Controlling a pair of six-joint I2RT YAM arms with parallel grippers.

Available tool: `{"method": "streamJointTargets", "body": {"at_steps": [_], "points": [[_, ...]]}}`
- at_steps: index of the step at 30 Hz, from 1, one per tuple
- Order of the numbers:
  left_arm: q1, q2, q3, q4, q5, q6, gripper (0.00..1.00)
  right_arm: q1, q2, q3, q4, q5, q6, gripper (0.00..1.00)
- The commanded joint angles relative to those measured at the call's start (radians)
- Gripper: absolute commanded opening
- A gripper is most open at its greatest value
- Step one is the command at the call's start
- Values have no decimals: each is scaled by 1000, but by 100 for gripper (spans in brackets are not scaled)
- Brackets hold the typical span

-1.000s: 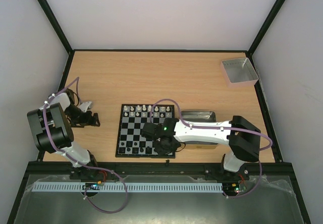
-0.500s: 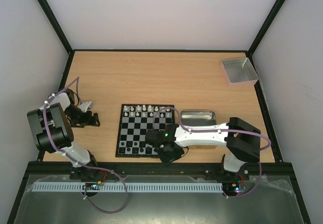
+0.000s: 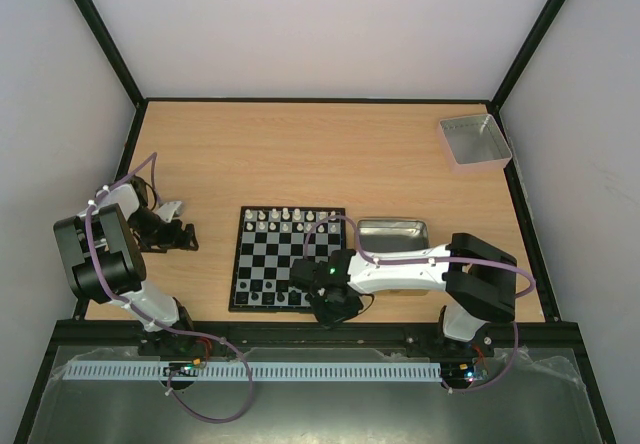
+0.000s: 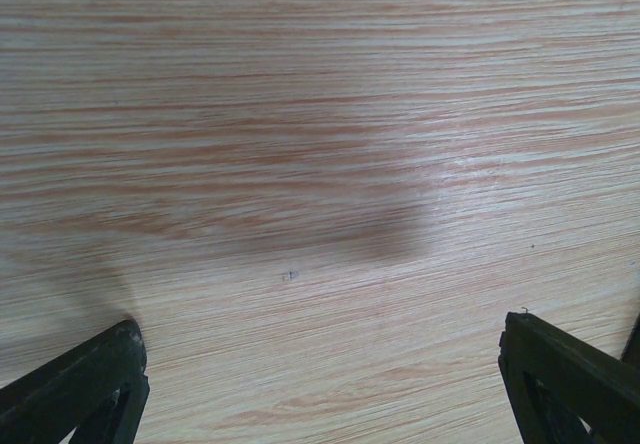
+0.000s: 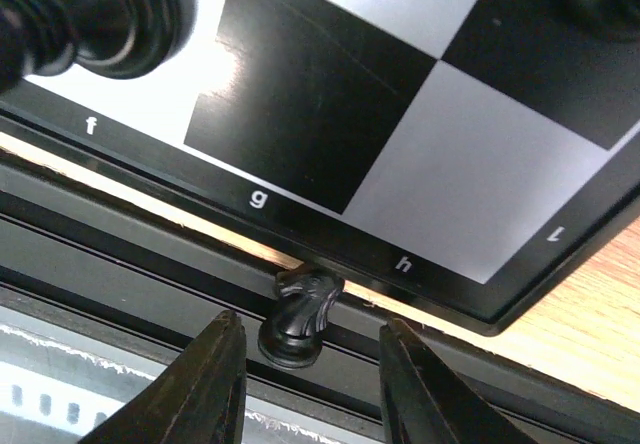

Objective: Set up the chess pieces on the board
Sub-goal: Pick up the chess piece at the center of the board.

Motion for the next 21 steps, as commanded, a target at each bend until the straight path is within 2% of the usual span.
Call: {"method": "streamJointTargets", "body": {"at_steps": [1,12,21], "points": [[5,14,-8,-16,-3,-4,96,5,-10,-11,20,4,19,34],[6,10,-9,-17,-4,-4,96,6,50,-60,73,-13,-8,31],[13,8,-9,-18,-4,-4,96,5,54,-26,44,41,-14,11]]}}
